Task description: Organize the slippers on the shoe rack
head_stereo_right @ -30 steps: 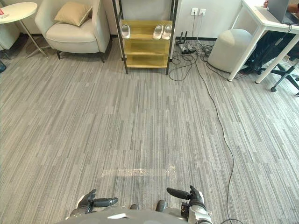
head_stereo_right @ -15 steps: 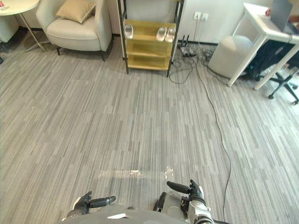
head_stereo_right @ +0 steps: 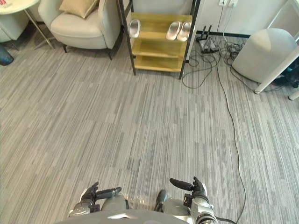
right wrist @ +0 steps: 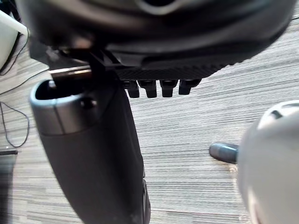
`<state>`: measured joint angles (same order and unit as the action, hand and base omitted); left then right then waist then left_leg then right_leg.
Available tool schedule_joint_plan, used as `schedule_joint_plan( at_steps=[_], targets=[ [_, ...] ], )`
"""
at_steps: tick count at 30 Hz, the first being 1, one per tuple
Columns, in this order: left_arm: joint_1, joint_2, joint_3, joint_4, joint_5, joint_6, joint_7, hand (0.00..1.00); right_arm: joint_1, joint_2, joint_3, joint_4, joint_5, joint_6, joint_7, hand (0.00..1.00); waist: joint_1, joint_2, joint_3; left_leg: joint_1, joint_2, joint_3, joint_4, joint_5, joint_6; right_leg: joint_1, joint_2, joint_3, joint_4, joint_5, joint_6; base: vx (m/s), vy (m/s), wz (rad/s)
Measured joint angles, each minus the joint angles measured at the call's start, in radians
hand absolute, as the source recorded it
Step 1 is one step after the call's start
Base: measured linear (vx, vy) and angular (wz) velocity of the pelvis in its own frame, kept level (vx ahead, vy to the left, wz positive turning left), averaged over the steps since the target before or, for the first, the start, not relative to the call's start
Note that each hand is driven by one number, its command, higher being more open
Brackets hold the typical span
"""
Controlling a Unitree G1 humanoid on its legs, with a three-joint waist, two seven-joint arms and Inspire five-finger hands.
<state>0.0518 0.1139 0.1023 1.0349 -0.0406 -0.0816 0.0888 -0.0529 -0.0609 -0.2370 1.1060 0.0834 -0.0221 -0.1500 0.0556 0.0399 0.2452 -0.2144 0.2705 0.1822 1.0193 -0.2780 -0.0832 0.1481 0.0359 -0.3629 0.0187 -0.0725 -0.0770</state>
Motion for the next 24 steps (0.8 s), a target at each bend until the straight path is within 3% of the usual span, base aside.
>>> schedule_joint_plan(
  at_steps=[2,3,4,5,6,7,8,10,12,13,14,15,16,17,18,19,21,22,23,24],
  targets=[
    [-0.008,0.004,0.001,-0.023,-0.01,-0.007,-0.01,1.0,-0.009,0.001,-0.009,-0.002,0.002,-0.001,-0.007,1.0,0.008,-0.01,0.018,-0.071,-0.037,-0.001,-0.136,-0.025,-0.004,0.049,-0.022,0.018,-0.014,-0.021,0.032,0.36,0.075,-0.37],
    [-0.024,0.01,-0.004,-0.032,-0.01,-0.007,-0.013,1.0,-0.011,0.0,-0.018,-0.003,0.007,-0.002,-0.014,1.0,0.016,-0.019,0.029,-0.106,-0.098,-0.016,-0.324,-0.016,-0.003,0.075,-0.056,0.029,-0.011,-0.057,0.066,0.28,0.132,-0.29],
    [-0.031,0.01,-0.006,-0.032,-0.01,-0.005,-0.011,1.0,-0.007,-0.004,-0.018,-0.003,0.008,-0.002,-0.015,1.0,0.016,-0.017,0.03,-0.117,-0.125,-0.037,-0.426,0.01,-0.012,0.082,-0.065,0.031,-0.008,-0.07,0.08,0.51,0.281,-0.27],
    [-0.032,0.003,-0.009,-0.031,-0.01,-0.006,-0.007,1.0,0.004,-0.01,-0.017,-0.001,0.008,-0.002,-0.017,1.0,0.022,-0.008,0.028,-0.118,-0.157,-0.079,-0.597,0.147,-0.009,0.09,-0.074,0.044,0.002,-0.097,0.105,0.4,0.223,-0.27],
    [-0.03,-0.003,-0.009,-0.028,-0.01,-0.006,-0.006,1.0,0.01,-0.012,-0.015,0.001,0.008,0.0,-0.02,1.0,0.031,-0.006,0.027,-0.093,-0.167,-0.084,-0.624,0.234,0.017,0.103,-0.073,0.064,0.001,-0.109,0.119,0.5,0.237,-0.19],
    [-0.04,0.021,-0.008,-0.029,-0.011,-0.005,-0.003,1.0,0.012,0.019,0.003,0.007,0.009,0.002,-0.023,1.0,0.029,-0.049,0.029,-0.079,-0.207,-0.073,-0.638,0.214,0.056,0.109,-0.111,0.077,0.002,-0.116,0.118,0.36,0.113,-0.02],
    [-0.046,0.028,-0.008,-0.028,-0.01,-0.005,-0.001,1.0,0.012,0.03,0.004,0.007,0.009,0.003,-0.022,1.0,0.027,-0.064,0.031,-0.086,-0.217,-0.071,-0.621,0.205,0.07,0.109,-0.121,0.082,0.006,-0.113,0.121,0.35,0.112,0.14],
    [-0.052,0.035,0.005,-0.012,-0.019,0.003,-0.002,1.0,0.014,0.049,0.005,0.009,0.008,0.009,-0.021,1.0,0.039,-0.08,0.034,-0.082,-0.219,-0.052,-0.553,0.149,0.1,0.116,-0.142,0.125,0.046,-0.109,0.13,0.43,0.177,-0.15],
    [-0.043,0.038,0.005,0.004,-0.028,0.006,-0.001,1.0,0.006,0.051,0.023,0.009,0.004,0.008,-0.014,1.0,0.05,-0.075,0.032,-0.016,-0.199,-0.019,-0.54,0.092,0.106,0.073,-0.157,0.179,0.219,-0.107,0.147,0.35,0.167,-0.51],
    [-0.037,0.037,0.001,0.012,-0.028,0.009,-0.002,1.0,0.002,0.056,0.031,0.005,-0.003,0.002,-0.009,1.0,0.049,-0.074,0.029,0.037,-0.191,-0.002,-0.563,0.067,0.108,0.004,-0.177,0.201,0.412,-0.098,0.196,0.3,0.148,-0.49],
    [-0.031,0.043,-0.007,0.014,-0.027,0.018,-0.002,1.0,0.001,0.057,0.047,-0.004,-0.004,-0.003,-0.002,1.0,0.044,-0.081,0.025,0.099,-0.197,0.009,-0.603,0.043,0.115,-0.102,-0.218,0.212,0.672,-0.064,0.287,0.29,0.124,-0.39],
    [-0.03,0.048,-0.01,0.018,-0.026,0.021,-0.002,1.0,-0.001,0.056,0.054,-0.004,-0.004,-0.004,-0.002,1.0,0.04,-0.084,0.024,0.124,-0.203,0.011,-0.617,0.038,0.115,-0.144,-0.236,0.207,0.761,-0.07,0.288,0.35,0.096,-0.2],
    [-0.028,0.054,-0.016,0.031,-0.026,0.028,0.0,1.0,-0.001,0.053,0.061,-0.004,-0.005,-0.004,-0.002,1.0,0.034,-0.095,0.017,0.184,-0.212,0.015,-0.653,0.031,0.117,-0.208,-0.265,0.177,0.883,-0.109,0.238,0.38,0.017,-0.01],
    [-0.018,0.056,-0.019,0.033,-0.026,0.029,0.001,1.0,-0.006,0.049,0.063,-0.006,-0.006,-0.007,-0.002,1.0,0.025,-0.097,0.015,0.263,-0.213,0.015,-0.709,0.03,0.116,-0.256,-0.275,0.112,0.882,-0.155,0.174,0.33,0.006,0.01],
    [-0.017,0.056,-0.019,0.033,-0.026,0.029,0.001,1.0,-0.006,0.049,0.064,-0.006,-0.006,-0.007,-0.003,1.0,0.024,-0.097,0.015,0.265,-0.213,0.015,-0.712,0.03,0.116,-0.257,-0.275,0.109,0.879,-0.156,0.173,0.34,-0.025,0.06],
    [-0.017,0.053,-0.019,0.033,-0.026,0.029,0.001,1.0,-0.014,0.045,0.066,-0.007,-0.008,-0.013,-0.003,1.0,0.017,-0.092,0.016,0.305,-0.202,0.014,-0.745,0.031,0.113,-0.3,-0.259,0.077,0.795,-0.179,0.138,0.27,-0.06,0.1],
    [-0.019,0.046,-0.018,0.033,-0.026,0.028,0.001,1.0,-0.026,0.039,0.076,-0.012,-0.013,-0.014,-0.002,1.0,0.007,-0.077,0.018,0.34,-0.176,0.006,-0.783,0.033,0.099,-0.38,-0.198,0.085,0.547,-0.171,0.132,0.44,-0.143,0.18],
    [-0.018,0.045,-0.018,0.033,-0.026,0.028,0.001,1.0,-0.032,0.034,0.08,-0.012,-0.013,-0.011,-0.002,1.0,0.0,-0.074,0.019,0.354,-0.17,-0.001,-0.796,0.032,0.091,-0.398,-0.173,0.107,0.43,-0.134,0.14,0.41,-0.165,0.32],
    [-0.01,0.047,-0.017,0.033,-0.026,0.028,0.0,1.0,-0.024,0.029,0.081,-0.01,-0.013,-0.005,-0.002,1.0,-0.006,-0.08,0.016,0.38,-0.175,-0.011,-0.813,0.017,0.058,-0.401,-0.148,0.15,0.267,-0.016,0.145,0.34,-0.147,0.38],
    [-0.005,0.047,-0.017,0.033,-0.026,0.028,0.0,1.0,-0.014,0.025,0.081,-0.008,-0.014,-0.003,-0.002,1.0,-0.009,-0.081,0.015,0.395,-0.176,-0.025,-0.814,0.005,0.04,-0.396,-0.143,0.174,0.26,0.07,0.147,0.36,-0.183,0.48]
  ],
)
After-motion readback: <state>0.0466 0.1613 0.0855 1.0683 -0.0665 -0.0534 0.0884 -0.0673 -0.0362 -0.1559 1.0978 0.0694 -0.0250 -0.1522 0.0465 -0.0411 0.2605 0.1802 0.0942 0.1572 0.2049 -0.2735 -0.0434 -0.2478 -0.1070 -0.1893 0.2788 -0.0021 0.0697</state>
